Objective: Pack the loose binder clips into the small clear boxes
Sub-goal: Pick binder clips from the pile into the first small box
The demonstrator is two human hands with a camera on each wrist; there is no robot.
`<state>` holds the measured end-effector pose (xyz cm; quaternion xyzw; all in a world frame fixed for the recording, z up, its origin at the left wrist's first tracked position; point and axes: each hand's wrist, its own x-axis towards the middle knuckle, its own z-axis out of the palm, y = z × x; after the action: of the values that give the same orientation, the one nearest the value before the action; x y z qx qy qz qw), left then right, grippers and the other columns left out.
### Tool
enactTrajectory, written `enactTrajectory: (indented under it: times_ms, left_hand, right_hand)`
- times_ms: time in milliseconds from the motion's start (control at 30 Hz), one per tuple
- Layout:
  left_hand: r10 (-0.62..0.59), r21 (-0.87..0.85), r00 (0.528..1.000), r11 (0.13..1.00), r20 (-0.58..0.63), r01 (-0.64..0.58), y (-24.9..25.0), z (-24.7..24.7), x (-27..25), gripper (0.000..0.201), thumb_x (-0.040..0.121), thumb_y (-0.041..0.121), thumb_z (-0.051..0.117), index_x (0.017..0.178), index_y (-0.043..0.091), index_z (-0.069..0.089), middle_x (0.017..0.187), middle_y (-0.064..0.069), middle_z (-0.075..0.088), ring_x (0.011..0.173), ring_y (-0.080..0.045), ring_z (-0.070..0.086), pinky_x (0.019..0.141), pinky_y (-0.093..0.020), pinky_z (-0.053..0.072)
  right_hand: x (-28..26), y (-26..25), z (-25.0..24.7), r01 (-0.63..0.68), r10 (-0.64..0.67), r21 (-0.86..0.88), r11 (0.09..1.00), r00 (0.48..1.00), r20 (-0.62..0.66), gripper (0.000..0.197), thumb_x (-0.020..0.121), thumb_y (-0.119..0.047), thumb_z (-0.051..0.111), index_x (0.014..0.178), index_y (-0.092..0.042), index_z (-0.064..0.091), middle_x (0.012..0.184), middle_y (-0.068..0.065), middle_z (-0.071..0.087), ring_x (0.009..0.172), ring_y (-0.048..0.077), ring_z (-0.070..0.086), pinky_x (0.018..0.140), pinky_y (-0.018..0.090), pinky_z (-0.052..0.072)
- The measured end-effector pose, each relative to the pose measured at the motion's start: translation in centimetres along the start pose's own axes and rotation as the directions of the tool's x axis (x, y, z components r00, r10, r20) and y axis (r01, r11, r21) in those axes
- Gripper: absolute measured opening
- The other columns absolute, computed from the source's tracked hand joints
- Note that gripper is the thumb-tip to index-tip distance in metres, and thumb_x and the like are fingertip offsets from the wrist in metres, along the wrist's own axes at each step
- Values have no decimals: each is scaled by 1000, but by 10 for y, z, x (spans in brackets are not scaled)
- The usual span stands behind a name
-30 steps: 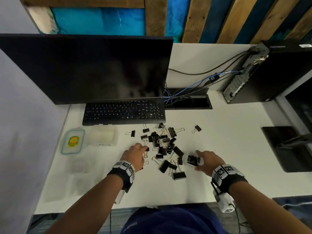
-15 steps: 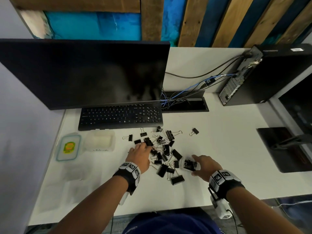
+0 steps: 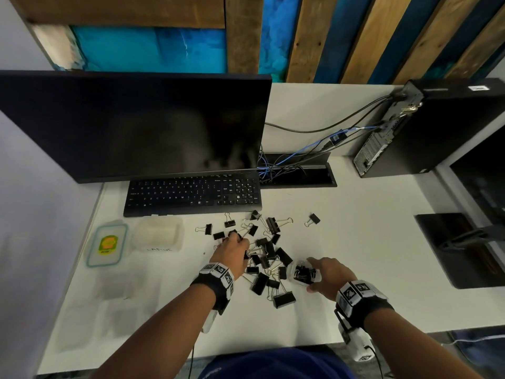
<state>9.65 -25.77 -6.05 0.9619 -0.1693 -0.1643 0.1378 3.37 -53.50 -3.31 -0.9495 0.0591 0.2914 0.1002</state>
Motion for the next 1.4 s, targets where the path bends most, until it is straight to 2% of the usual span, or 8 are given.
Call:
enactTrajectory:
  times_ms: [167,300,433,633,733,933,1133,1400]
  left_hand:
    - [26,-115,997,993,-72,-35,6,1,4,47,86,4,55,129,19,47,132,-1,34,95,-19,56,83,-33,53]
    - [-32,-199,990,980,-140,3,-5,-3,-3,38,89,10,54,126,20,52,135,4,33,95,-14,55,82,-24,49]
    - [-63,-191,988,981,-140,36,-19,-6,-14,32,90,13,53,120,22,56,131,6,38,105,-14,51,94,-28,46]
    - [-117,-229,985,970,-124,87,-20,-7,-31,23,94,19,48,112,25,60,126,8,46,106,-13,52,96,-32,45]
    - [-105,-287,990,955,-97,73,-11,-13,-42,26,94,29,51,120,30,52,127,12,45,97,-11,56,92,-34,48]
    - [-35,-431,995,899,95,72,18,-30,-75,96,76,43,75,151,35,16,147,5,33,123,-16,49,104,-35,44]
    - [-245,-477,969,857,-43,195,30,-16,-116,86,79,37,75,148,31,24,143,3,36,127,-14,45,105,-33,41]
    - [-384,-420,921,849,-71,321,17,-14,-165,69,81,20,70,142,24,37,136,1,47,117,-19,52,98,-30,43]
  right_hand:
    - [-1,1,1,9,-9,16,1000,1000,-7,81,82,-48,70,151,-32,31,137,-4,50,128,18,47,104,33,41]
    - [-3,2,1,41,-41,10,999,999,1,78,80,-49,71,147,-30,36,133,-2,54,123,19,51,102,33,43]
    - [-6,9,-7,57,-52,149,987,998,-41,77,70,-48,76,137,-25,47,124,-4,58,110,15,57,93,27,47]
    - [-6,-13,-32,273,-228,307,912,958,-173,76,72,-54,76,135,-23,50,122,-7,56,103,9,57,89,26,50]
    - [-5,-41,-45,392,-377,219,893,920,-110,74,73,-61,71,136,-28,50,125,-11,57,109,11,56,96,32,49]
    - [-10,-84,-51,621,-626,155,768,779,-17,57,67,-48,71,121,-41,57,108,-14,65,99,6,60,88,32,52]
    - [-20,-111,-37,712,-716,75,698,695,69,63,75,-36,74,132,-17,56,125,0,62,113,17,58,97,28,48]
    - [-30,-143,-9,742,-737,48,669,654,171,82,77,-36,74,149,-20,37,144,0,41,128,19,46,109,29,38]
